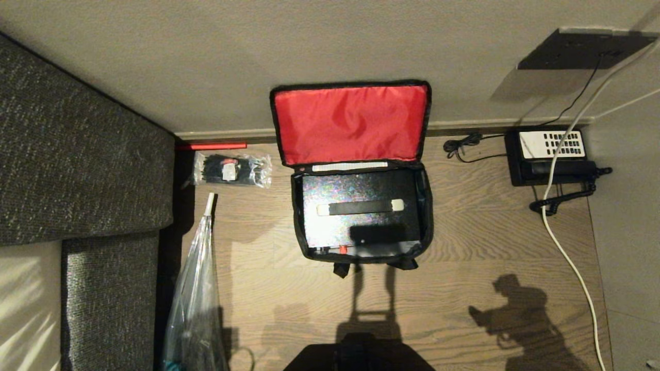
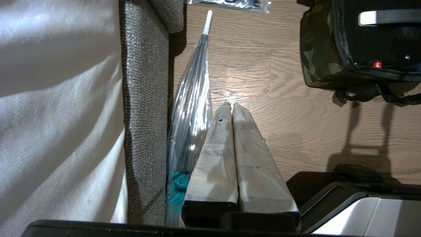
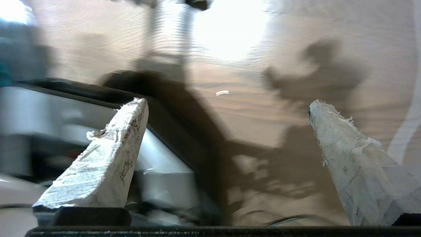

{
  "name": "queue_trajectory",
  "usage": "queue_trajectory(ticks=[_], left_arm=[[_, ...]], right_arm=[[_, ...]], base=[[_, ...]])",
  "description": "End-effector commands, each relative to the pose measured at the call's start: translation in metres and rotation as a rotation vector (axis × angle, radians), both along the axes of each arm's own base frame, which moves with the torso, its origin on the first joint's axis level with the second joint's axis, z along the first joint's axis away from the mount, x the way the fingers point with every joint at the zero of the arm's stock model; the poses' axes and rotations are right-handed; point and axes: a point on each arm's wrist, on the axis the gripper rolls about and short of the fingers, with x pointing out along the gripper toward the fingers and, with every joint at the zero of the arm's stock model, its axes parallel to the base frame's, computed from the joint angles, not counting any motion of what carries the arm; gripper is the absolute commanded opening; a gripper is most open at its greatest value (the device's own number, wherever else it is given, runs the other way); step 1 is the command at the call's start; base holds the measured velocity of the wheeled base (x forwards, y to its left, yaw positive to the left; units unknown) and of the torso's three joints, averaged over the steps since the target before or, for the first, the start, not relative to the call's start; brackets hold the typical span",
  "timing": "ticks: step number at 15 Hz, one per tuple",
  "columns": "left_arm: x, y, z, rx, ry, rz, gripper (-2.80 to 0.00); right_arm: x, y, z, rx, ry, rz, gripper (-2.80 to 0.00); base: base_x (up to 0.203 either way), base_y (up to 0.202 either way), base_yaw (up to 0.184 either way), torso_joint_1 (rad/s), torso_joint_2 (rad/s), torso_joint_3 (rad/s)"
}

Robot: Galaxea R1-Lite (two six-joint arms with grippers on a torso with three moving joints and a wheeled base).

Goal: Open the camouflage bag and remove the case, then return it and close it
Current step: Grip the handle

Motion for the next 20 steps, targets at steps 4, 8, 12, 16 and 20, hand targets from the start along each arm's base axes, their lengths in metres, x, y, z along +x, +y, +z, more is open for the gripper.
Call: queue_trajectory(ticks=[4, 8, 12, 16, 20], left_arm=[[0.000, 0.000, -0.001, -0.001, 0.003, 0.002, -2.80], [0.000, 0.000, -0.001, -0.001, 0.003, 0.001, -2.80], [0.000, 0.000, -0.001, -0.001, 0.003, 0.001, -2.80], [0.000, 0.000, -0.001, -0.002, 0.003, 0.001, -2.80], [0.000, 0.000, -0.001, -0.001, 0.003, 0.001, -2.80]], right_arm=[[-0.015, -0.004, -0.024, -0.065, -0.165, -0.156, 0.00], [-0.017, -0.004, -0.029, -0.064, -0.134, -0.172, -2.80], [-0.021, -0.004, -0.030, -0.063, -0.161, -0.183, -2.80], [-0.036, -0.005, -0.035, -0.062, -0.328, -0.204, -2.80], [-0.038, -0.005, -0.037, -0.010, -0.337, -0.217, -2.80]], base=[[0.000, 0.000, 0.000, 0.000, 0.00, 0.000], [0.000, 0.000, 0.000, 0.000, 0.00, 0.000], [0.000, 0.000, 0.000, 0.000, 0.00, 0.000], [0.000, 0.000, 0.000, 0.000, 0.00, 0.000], [0.000, 0.000, 0.000, 0.000, 0.00, 0.000]])
